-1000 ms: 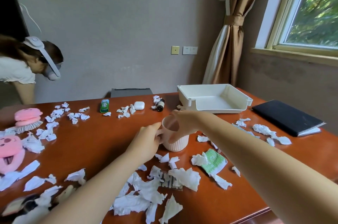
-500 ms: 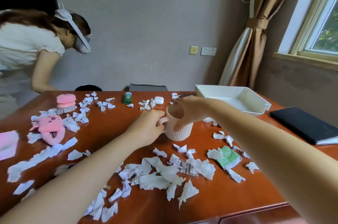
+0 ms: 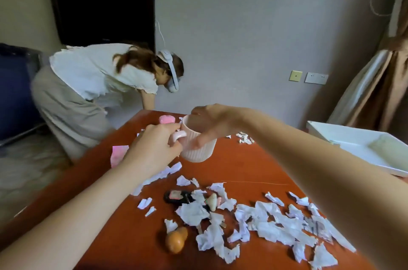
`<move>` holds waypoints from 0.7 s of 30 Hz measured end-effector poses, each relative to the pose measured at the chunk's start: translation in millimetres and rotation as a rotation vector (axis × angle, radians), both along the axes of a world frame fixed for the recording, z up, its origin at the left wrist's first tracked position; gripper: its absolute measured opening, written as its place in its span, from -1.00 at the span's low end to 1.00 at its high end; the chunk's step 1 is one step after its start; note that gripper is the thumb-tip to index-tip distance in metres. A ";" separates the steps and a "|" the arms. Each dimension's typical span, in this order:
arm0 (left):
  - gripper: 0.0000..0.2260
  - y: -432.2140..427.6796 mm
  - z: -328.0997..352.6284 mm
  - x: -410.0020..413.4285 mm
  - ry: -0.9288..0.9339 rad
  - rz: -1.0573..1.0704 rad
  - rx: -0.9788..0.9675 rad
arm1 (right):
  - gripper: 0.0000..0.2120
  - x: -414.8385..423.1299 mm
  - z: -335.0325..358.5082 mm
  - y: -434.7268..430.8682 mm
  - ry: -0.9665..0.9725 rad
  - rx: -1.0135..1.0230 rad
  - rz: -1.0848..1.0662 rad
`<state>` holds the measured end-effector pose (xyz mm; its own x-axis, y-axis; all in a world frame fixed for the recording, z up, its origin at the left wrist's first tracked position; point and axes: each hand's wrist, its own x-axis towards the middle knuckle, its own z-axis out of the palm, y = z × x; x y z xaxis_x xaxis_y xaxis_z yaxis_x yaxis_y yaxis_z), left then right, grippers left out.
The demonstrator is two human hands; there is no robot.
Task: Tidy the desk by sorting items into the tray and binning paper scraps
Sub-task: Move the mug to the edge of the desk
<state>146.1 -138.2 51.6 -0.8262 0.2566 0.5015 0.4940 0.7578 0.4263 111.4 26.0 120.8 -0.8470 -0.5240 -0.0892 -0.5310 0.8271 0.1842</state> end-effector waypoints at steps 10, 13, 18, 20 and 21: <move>-0.62 -116.7 -49.9 -14.2 -0.013 0.250 0.214 | -0.17 -55.6 -24.6 -139.4 -0.154 -0.243 0.054; -0.57 -138.1 -74.5 -18.6 -0.064 0.254 0.321 | -0.19 -66.9 -31.3 -166.0 -0.203 -0.249 0.084; -0.61 -153.0 -98.9 -31.9 -0.075 0.354 0.517 | -0.18 -81.8 -46.8 -204.8 -0.252 -0.247 0.113; -0.62 -154.7 -101.5 -38.7 -0.072 0.385 0.545 | -0.17 -87.6 -51.5 -215.0 -0.255 -0.245 0.119; -0.62 -155.8 -102.6 -41.5 -0.073 0.393 0.545 | -0.17 -90.9 -53.6 -218.5 -0.259 -0.239 0.120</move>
